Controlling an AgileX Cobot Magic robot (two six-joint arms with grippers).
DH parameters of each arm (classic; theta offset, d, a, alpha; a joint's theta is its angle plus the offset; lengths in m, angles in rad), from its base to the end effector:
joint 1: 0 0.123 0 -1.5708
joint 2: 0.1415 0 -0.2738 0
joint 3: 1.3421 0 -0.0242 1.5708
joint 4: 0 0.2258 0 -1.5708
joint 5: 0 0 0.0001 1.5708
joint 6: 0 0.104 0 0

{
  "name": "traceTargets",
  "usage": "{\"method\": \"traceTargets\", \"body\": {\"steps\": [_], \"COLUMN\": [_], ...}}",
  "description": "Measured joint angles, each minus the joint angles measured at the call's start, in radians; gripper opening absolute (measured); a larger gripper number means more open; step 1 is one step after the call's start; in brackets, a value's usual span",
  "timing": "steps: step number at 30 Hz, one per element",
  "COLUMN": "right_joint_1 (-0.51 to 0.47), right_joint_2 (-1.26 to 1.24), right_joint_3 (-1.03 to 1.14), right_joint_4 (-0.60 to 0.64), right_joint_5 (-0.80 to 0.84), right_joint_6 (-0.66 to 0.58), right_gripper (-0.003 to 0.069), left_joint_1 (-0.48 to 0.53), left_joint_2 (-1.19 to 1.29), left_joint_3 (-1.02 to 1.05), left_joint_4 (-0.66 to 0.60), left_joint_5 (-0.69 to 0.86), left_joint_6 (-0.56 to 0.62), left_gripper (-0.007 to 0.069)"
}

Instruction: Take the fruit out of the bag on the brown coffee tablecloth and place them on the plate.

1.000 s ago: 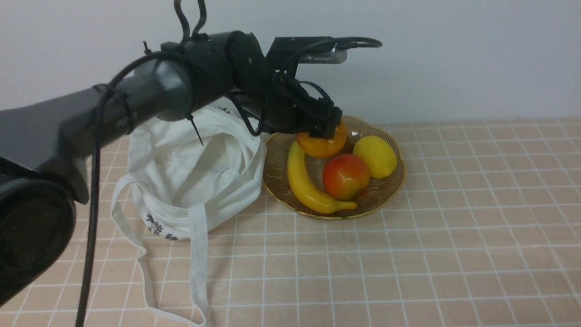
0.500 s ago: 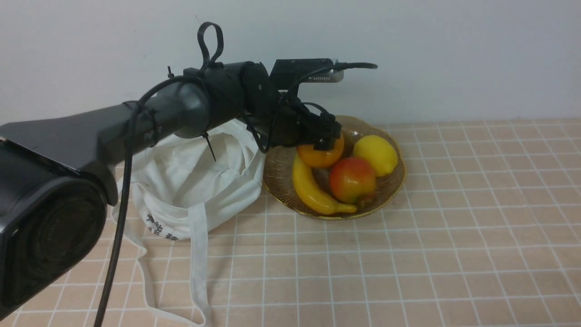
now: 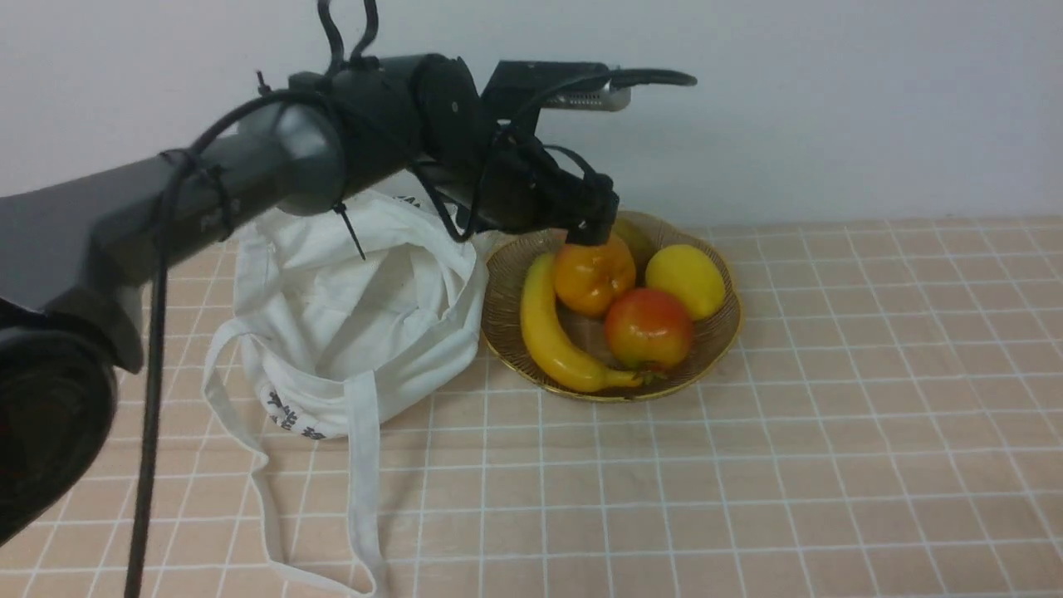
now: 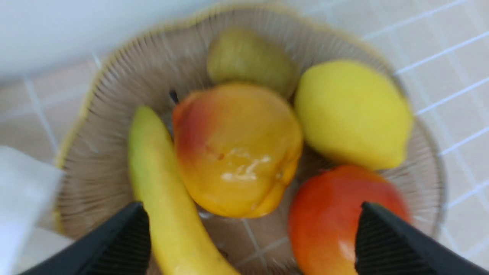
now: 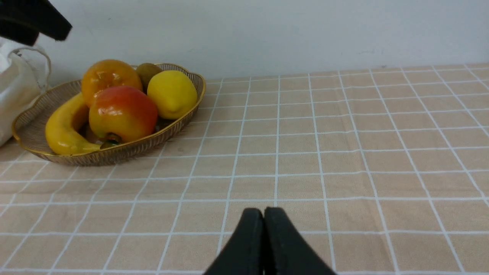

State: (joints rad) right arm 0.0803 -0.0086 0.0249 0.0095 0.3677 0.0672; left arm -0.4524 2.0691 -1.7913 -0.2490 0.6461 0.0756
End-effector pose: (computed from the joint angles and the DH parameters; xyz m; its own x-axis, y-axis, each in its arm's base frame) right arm 0.0514 0.0045 0.1689 -0.2970 0.0523 -0.9534 -0.0611 0.9954 0.0737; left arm 0.4067 -0.2149 0.2482 -0.7186 0.2125 -0.6622 0.4372 0.8785 -0.1925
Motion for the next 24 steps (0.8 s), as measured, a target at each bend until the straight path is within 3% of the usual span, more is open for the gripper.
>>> {"method": "traceTargets", "body": {"steps": [3,11,12,17,24], "right_joint_1": [0.000,0.000,0.000,0.000,0.000], "right_joint_2": [0.000,0.000,0.000,0.000,0.000], "right_joint_3": [0.000,0.000,0.000,0.000,0.000], "right_joint_4": [0.000,0.000,0.000,0.000,0.000], "right_joint_5": [0.000,0.000,0.000,0.000,0.000], "right_joint_6": [0.000,0.000,0.000,0.000,0.000], "right_gripper": [-0.0014,-0.0014,-0.0014,-0.0014,-0.0014], "left_joint_1": [0.000,0.000,0.000,0.000,0.000], "left_joint_2": [-0.075,-0.336,-0.357,-0.464,-0.648], "left_joint_3": [0.000,-0.001,-0.001,0.004,0.217], "left_joint_4": [0.031,0.226,0.249,0.393,0.388], "left_joint_5": [0.079,0.471,0.508,0.598,0.604], "left_joint_6": [0.000,0.001,-0.002,-0.016,-0.038], "left_gripper": [0.0600,0.0076,0.0047,-0.0006,-0.0008]}}
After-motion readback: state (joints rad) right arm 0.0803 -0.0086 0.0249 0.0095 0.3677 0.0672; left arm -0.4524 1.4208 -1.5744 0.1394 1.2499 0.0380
